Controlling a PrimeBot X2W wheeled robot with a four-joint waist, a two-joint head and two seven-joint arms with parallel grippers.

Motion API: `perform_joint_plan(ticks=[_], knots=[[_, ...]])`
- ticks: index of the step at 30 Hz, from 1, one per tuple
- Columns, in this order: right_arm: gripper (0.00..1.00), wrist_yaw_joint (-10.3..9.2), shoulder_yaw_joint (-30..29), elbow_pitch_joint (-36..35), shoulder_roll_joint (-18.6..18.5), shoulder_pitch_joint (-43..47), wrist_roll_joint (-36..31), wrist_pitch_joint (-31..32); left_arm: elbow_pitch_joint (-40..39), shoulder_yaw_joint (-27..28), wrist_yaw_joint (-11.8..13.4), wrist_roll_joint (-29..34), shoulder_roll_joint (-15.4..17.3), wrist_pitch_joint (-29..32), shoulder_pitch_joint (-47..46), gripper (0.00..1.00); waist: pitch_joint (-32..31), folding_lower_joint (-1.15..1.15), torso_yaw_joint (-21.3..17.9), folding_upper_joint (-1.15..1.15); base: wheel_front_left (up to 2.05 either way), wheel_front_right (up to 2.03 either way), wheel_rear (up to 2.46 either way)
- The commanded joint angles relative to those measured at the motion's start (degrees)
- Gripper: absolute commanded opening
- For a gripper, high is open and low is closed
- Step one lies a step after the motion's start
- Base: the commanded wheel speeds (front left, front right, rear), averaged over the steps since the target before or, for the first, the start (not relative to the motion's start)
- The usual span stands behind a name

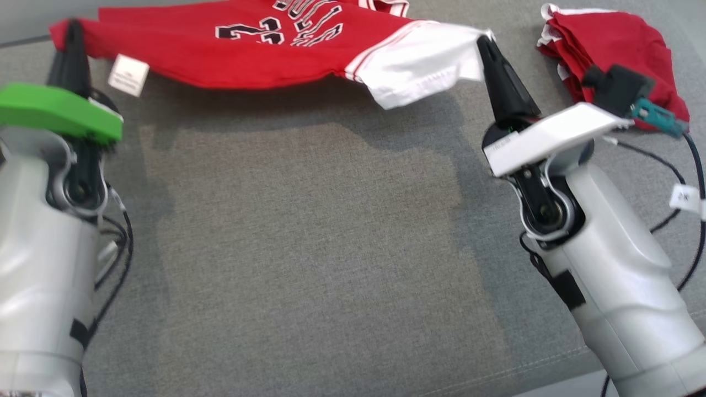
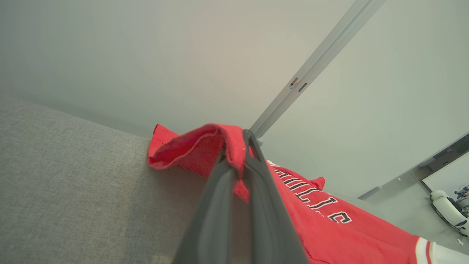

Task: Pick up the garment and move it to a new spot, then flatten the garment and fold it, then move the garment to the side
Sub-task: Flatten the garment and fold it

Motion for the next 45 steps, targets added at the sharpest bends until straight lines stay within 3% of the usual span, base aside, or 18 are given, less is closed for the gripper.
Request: perform_joint_plan(ticks=[1, 10, 13, 28, 38, 45], knots=[[0.0, 0.02, -0.29, -1.13, -0.87, 1.97, 0.56, -0.35, -0.72, -0.26, -0.33, -1.02, 0.38, 0.32, 2.48, 0.0, -2.01, -0.01, 1.31, 0.0, 0.0, 0.0, 0.0], [0.0, 0.02, -3.93, -11.6, -5.26, 20.21, 2.23, 1.68, -13.56, 0.49, -0.25, -7.38, -0.16, -0.53, 23.91, 0.0, -8.45, -0.01, 3.89, 0.0, 0.0, 0.0, 0.0], [0.0, 0.02, -6.5, -14.17, -5.7, 26.54, 1.85, 2.63, -17.77, 0.61, 0.93, -7.86, -0.49, -1.79, 31.4, 0.0, -10.22, -0.01, 4.55, 0.0, 0.0, 0.0, 0.0], [0.0, 0.03, -15.03, -31.41, -1.85, 51.05, -1.48, 14.3, -38.71, 4.22, 7.8, -7.29, -4.15, -5.39, 61.71, 0.0, -15.11, -0.01, 4.37, 0.0, 0.0, 0.0, 0.0], [0.0, 0.02, -19.9, -36.29, 1.79, 58.69, -1.26, 19.85, -47.44, 5.51, 9.18, -7.22, -6.61, -5.74, 71.3, 0.0, -16.13, -0.01, 4.48, 0.0, 0.0, 0.0, 0.0], [0.0, 0.03, -20.86, -34.43, 3.89, 58.81, -2.04, 22.79, -46.62, 5.27, 9.95, -8.17, -6.75, -4.53, 70.96, 0.0, -17.08, -0.01, 4.25, 0.0, 0.0, 0.0, 0.0]])
